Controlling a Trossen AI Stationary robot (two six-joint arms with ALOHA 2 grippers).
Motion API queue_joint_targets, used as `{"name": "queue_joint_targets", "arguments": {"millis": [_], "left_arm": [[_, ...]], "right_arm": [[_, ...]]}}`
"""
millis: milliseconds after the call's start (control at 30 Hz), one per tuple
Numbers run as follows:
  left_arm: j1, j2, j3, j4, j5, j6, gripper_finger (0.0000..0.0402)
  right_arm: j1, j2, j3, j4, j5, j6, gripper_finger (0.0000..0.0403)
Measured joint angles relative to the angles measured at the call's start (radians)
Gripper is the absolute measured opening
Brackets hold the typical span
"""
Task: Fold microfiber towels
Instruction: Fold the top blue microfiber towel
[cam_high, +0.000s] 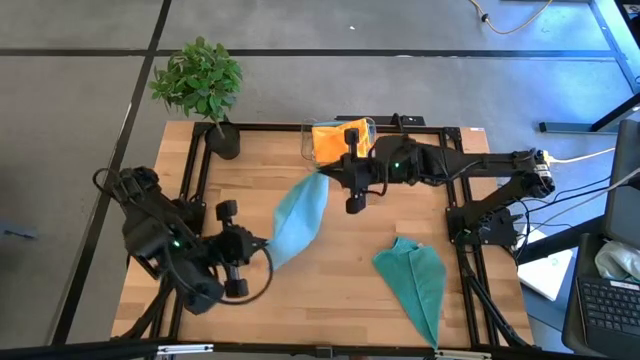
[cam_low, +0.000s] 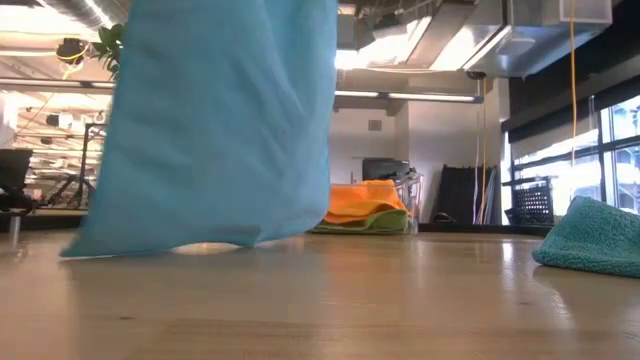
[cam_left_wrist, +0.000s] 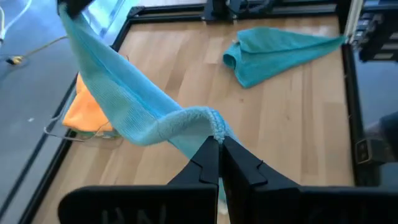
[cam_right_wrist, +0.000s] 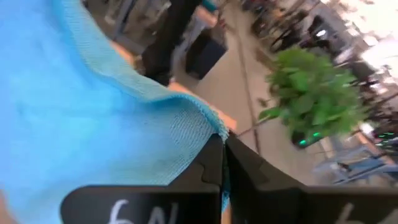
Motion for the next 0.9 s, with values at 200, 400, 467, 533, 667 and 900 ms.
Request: {"name": "queue_joint_targets", "arguments": {"millis": [200,400,467,533,667,900], "left_arm": [[0.000,-0.061,-0.085,0.002,0.060,-0.093,0.0000],[0.018,-0.135,-0.366,-0.001,0.193,-0.230,0.0000],[0.029,-0.163,-0.440,-0.002,0.222,-0.261,0.0000],[0.041,-0.189,-0.497,-0.002,0.237,-0.296,0.0000],[0.066,-0.251,-0.549,0.000,0.230,-0.330,0.0000],[0.081,-0.343,-0.560,0.000,0.149,-0.299,0.0000]], "right_arm": [[-0.050,0.003,0.002,0.070,-0.124,0.035,0.0005],[-0.074,0.004,0.001,-0.013,-0.159,0.029,0.0009],[-0.098,0.005,0.001,-0.014,-0.209,0.030,0.0010],[-0.126,0.005,0.001,0.008,-0.245,0.045,0.0010],[-0.185,0.018,0.001,0.091,-0.324,0.084,0.0011],[-0.228,0.066,0.001,0.159,-0.425,0.094,0.0011]]}}
